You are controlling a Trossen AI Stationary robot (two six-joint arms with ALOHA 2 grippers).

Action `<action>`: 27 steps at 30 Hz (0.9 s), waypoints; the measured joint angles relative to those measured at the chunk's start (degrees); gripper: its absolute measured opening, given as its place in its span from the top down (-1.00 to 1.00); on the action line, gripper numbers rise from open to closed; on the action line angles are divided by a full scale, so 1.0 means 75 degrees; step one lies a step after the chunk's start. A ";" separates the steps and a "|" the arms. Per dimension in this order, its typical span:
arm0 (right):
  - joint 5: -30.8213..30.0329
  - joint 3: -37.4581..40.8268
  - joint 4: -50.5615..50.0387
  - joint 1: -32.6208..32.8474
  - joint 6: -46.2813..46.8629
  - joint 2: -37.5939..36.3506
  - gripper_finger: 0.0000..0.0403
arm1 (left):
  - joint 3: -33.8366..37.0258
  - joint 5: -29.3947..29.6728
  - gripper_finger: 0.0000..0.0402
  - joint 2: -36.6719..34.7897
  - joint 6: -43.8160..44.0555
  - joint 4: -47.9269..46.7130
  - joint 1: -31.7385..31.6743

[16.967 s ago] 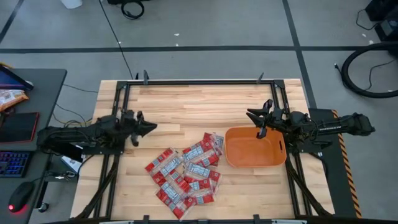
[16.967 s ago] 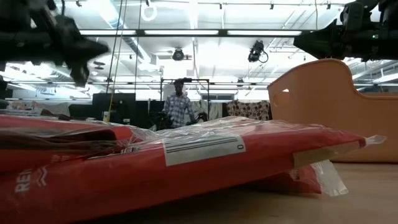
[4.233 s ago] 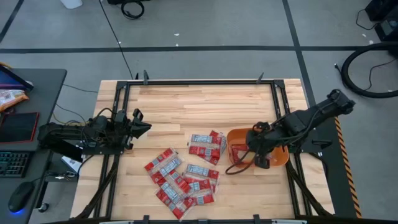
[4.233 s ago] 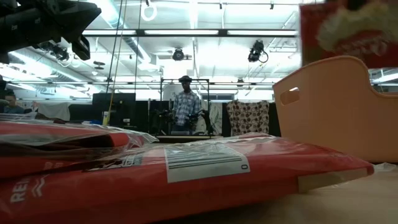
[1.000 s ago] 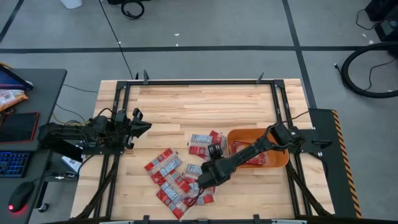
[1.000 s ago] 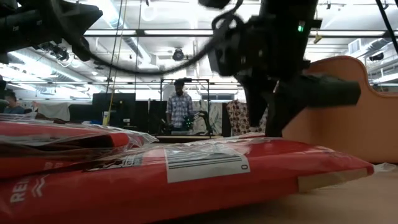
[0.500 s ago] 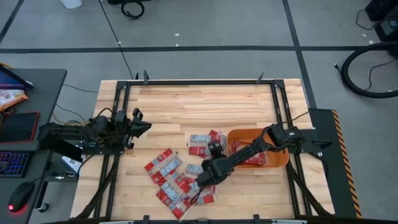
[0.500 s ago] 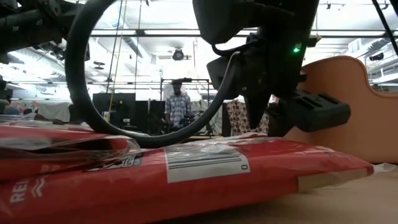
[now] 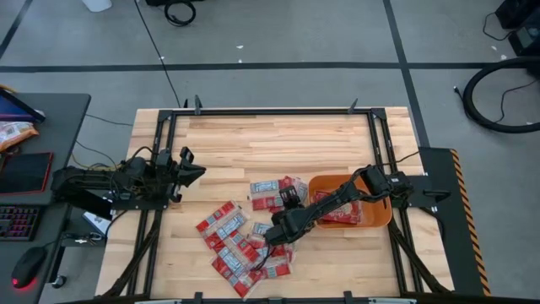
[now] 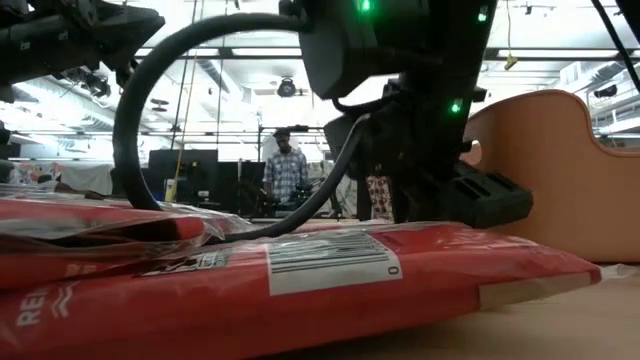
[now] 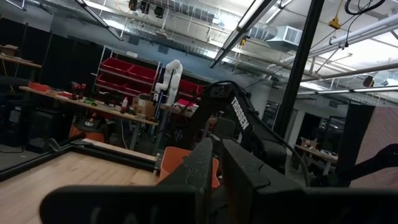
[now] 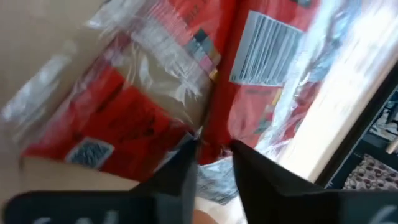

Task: Sort popcorn bags into baskets
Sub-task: Put the popcorn bag into the orange bin

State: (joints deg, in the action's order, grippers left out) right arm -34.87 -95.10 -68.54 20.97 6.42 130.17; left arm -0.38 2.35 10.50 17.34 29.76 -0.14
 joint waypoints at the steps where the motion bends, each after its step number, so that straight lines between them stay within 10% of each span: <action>1: 0.0002 0.0030 0.0008 -0.0019 0.0000 0.0000 0.59 | 0.0000 0.0000 0.82 0.0000 0.0000 -0.0002 0.0000; 5: 0.0003 0.0054 0.0088 -0.0063 -0.0034 0.0000 0.94 | 0.0000 0.0000 0.82 0.0000 0.0000 0.0000 0.0000; 27: -0.0014 -0.3957 -0.2858 -0.0068 0.0329 -0.0284 0.99 | 0.0000 0.0000 0.82 0.0000 -0.0006 -0.0006 0.0000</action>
State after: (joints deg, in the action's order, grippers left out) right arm -34.98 -124.78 -89.97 20.45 8.88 128.04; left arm -0.38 2.35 10.50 17.30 29.71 -0.14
